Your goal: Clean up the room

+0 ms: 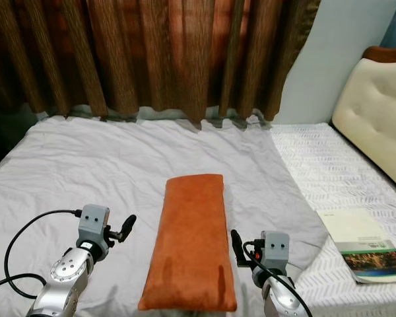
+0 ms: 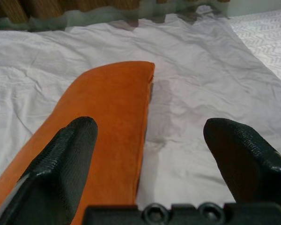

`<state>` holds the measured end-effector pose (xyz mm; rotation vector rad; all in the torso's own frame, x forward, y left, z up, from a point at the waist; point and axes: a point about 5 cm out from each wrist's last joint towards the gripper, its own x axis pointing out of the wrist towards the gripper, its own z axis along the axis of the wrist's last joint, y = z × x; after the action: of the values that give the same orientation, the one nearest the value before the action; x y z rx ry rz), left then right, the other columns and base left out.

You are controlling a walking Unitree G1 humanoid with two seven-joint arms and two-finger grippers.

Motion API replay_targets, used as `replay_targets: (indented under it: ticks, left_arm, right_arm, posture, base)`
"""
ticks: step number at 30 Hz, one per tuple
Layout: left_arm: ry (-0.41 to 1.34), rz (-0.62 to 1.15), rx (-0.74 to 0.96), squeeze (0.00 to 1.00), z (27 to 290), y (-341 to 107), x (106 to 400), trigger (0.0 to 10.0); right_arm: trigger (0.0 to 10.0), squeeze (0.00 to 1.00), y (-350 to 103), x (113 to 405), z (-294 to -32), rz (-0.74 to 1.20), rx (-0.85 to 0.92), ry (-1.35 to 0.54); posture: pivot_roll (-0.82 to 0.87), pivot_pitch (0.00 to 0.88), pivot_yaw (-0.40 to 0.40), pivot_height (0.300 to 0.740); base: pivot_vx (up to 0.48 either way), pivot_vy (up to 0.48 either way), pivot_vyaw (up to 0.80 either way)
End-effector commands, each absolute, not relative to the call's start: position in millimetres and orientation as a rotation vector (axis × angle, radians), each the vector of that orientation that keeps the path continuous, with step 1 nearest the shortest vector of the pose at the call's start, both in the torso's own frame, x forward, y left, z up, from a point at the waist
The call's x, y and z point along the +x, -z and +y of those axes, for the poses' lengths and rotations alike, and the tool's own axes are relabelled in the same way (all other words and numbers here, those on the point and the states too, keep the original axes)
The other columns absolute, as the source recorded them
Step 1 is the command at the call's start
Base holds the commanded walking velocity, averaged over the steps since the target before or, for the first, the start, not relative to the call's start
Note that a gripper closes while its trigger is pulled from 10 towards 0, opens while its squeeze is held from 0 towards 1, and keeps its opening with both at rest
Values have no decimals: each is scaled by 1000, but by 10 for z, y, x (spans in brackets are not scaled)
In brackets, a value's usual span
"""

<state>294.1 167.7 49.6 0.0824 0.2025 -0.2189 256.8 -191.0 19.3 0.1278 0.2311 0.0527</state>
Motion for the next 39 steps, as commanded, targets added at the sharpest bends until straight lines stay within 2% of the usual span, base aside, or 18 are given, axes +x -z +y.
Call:
replay_targets:
  ticks: [1,4,9,16,39]
  left_arm:
    - [226,188,85,0,1658,-513,2938,10000]
    - [234,168,83,0,1643,-538,2921,10000]
    - [225,152,13,0,1609,-557,2935,10000]
    - [211,149,-35,0,1580,-553,2961,10000]
    - [275,163,-65,0,1448,-530,2958,10000]
  right_arm:
    - [10000,0,-246,2578,-1930,206,110,-49]
    - [10000,0,-254,2557,-1942,198,100,-41]
    - [10000,0,-254,2567,-1917,203,99,-56]
    - [10000,0,-299,2620,-1859,193,83,-93]
    - [10000,0,-276,2622,-1834,220,93,-119]
  posture:
    - [-35,6,-27,740]
    - [-33,11,-28,740]
    - [-38,22,-26,740]
    - [-46,29,-27,740]
    - [-40,51,-45,740]
  base:
    - [0,0,0]
    - [0,0,0]
    - [0,0,-768]
    - [0,0,0]
    - [373,187,0]
